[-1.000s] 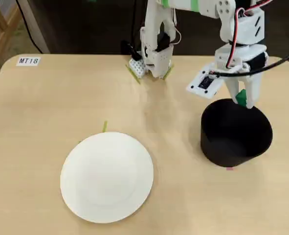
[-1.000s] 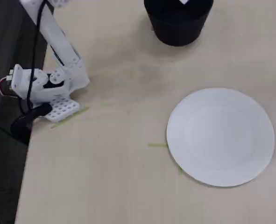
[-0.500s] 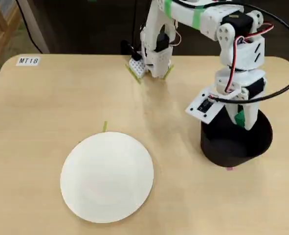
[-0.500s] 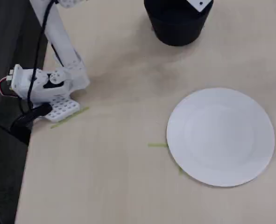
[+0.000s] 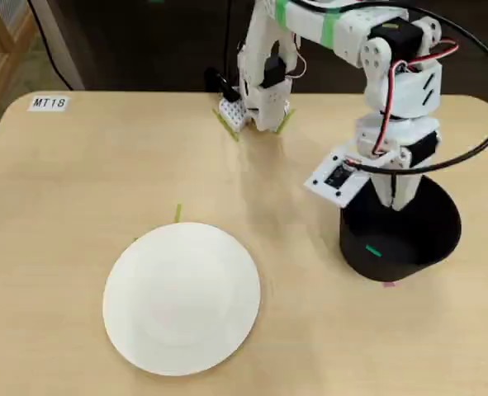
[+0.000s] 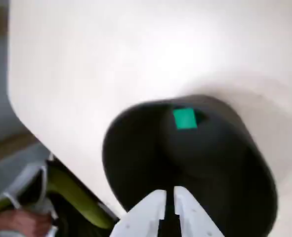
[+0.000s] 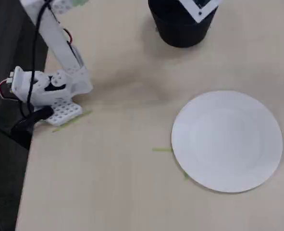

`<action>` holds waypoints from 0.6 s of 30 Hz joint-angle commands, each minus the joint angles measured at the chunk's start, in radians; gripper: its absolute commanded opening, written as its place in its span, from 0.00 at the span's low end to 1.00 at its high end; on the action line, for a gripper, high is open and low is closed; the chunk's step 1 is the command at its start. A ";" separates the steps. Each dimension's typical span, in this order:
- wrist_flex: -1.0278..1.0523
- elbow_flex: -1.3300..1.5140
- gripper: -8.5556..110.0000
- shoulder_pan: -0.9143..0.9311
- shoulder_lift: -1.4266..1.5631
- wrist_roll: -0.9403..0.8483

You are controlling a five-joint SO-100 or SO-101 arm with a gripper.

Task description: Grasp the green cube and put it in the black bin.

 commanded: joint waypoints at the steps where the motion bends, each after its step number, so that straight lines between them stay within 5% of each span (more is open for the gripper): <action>1: 0.037 0.038 0.07 0.265 0.262 0.014; 7: -0.083 0.341 0.07 0.495 0.627 -0.015; 18: -0.253 1.124 0.07 0.428 1.301 0.109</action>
